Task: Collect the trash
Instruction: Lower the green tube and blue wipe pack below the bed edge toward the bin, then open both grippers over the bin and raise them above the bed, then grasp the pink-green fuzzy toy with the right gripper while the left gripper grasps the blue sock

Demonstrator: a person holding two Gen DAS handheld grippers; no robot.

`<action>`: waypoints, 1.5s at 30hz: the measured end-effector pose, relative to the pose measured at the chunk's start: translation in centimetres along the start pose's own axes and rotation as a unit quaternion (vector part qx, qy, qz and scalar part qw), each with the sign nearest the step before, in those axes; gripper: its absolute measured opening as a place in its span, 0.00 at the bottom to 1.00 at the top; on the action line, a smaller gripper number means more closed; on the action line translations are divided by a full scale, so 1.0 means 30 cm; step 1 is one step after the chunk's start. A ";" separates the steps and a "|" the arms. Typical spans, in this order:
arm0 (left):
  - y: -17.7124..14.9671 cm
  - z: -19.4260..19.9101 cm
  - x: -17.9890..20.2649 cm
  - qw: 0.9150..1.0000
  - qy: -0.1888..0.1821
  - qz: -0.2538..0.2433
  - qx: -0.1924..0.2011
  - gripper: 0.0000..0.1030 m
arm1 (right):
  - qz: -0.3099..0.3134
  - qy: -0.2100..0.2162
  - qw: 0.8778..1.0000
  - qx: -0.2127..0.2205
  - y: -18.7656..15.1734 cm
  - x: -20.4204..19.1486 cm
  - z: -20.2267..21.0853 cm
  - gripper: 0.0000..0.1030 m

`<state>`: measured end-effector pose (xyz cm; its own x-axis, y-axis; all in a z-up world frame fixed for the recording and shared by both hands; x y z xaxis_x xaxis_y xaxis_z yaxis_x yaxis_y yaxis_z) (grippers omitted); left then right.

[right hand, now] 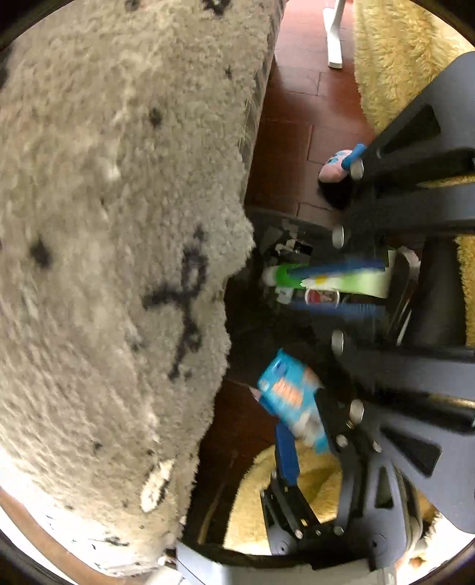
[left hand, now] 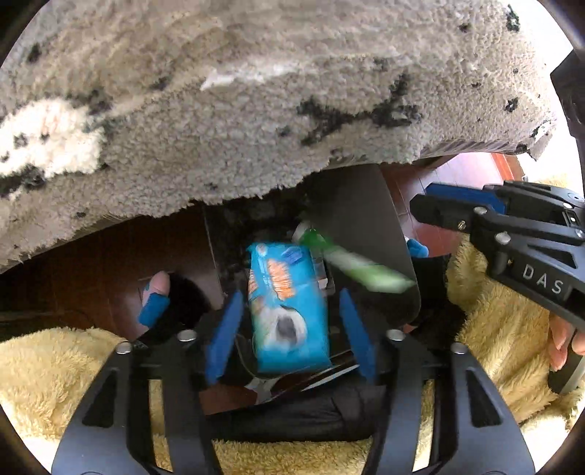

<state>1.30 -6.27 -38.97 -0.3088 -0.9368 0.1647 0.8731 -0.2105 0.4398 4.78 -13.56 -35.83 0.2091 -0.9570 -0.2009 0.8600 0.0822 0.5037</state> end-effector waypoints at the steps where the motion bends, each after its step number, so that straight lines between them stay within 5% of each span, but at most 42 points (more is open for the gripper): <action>1: 0.003 0.004 -0.001 1.000 0.002 0.000 0.003 0.58 | -0.004 -0.003 1.000 0.005 0.001 0.010 0.010 0.57; 10: 0.047 0.102 -0.018 0.999 0.006 0.006 0.042 0.84 | -0.021 -0.013 0.998 0.065 0.070 0.081 0.134 0.85; 19: 0.194 0.325 -0.054 0.992 -0.001 0.011 0.125 0.88 | -0.015 -0.012 0.987 0.161 0.267 0.112 0.382 0.86; 26: 0.420 0.506 -0.091 0.980 0.033 -0.019 0.193 0.89 | 0.014 -0.062 0.971 0.232 0.516 0.198 0.538 0.87; 36: 0.791 0.547 -0.156 0.969 0.075 -0.029 0.233 0.91 | 0.011 -0.108 0.965 0.241 0.862 0.313 0.481 0.87; 45: 1.098 0.421 -0.167 0.965 0.086 -0.007 0.247 0.91 | -0.023 -0.116 0.968 0.223 1.065 0.403 0.276 0.87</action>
<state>26.83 -4.97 -14.15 -0.2159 -0.9761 0.0254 0.5701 -0.1049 0.8149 30.93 -24.79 -15.21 0.0211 -0.9977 -0.0642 0.5689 -0.0408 0.8214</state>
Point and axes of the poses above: each gripper's, at about its wrist camera, not at the fingertips, and z roughly against the way its jaws point, x to its right, y to its top, the point moved 9 cm from there along -z, roughly the way its jaws point, and after that the axes turned 14 degrees about x, right-handed, at the moved point
